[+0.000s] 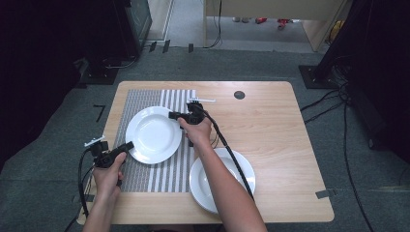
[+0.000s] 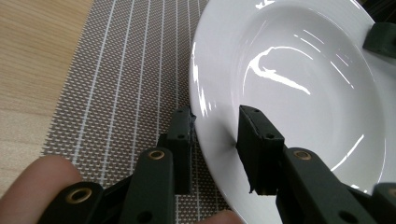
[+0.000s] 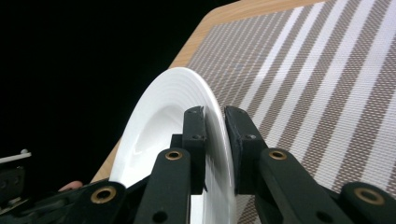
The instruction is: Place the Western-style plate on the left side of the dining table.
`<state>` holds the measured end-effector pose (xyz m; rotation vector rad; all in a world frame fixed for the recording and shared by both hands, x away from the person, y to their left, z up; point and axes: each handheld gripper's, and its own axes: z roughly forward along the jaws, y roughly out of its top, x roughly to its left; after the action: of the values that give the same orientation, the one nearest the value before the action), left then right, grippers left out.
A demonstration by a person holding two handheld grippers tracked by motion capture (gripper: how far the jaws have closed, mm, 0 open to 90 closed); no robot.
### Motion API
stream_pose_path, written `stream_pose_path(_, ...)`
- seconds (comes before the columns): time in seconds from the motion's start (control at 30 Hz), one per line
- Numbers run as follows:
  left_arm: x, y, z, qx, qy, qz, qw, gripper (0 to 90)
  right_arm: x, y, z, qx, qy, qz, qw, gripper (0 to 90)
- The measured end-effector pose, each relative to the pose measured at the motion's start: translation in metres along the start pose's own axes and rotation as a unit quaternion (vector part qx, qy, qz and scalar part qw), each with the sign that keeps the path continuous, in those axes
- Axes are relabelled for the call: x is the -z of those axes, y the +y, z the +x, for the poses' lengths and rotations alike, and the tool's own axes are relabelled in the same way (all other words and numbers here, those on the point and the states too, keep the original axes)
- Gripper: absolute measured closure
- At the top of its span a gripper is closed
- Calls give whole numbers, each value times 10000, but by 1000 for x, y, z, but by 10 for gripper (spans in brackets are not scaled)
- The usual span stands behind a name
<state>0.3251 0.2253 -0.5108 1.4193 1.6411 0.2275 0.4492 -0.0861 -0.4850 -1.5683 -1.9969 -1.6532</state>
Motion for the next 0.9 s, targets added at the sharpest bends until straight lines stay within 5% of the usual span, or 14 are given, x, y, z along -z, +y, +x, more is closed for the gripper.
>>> stream_pose_path(0.6, -1, -1, 1, 82, -122, -51, 9999, 650, -25, 3, -13, -28, -368, 3, 9993, 747)
stream_pose_path(0.9, 1, 0, -3, -3, -144, -146, 9998, 656, -32, -3, -15, 202, -752, 59, 9969, 677)
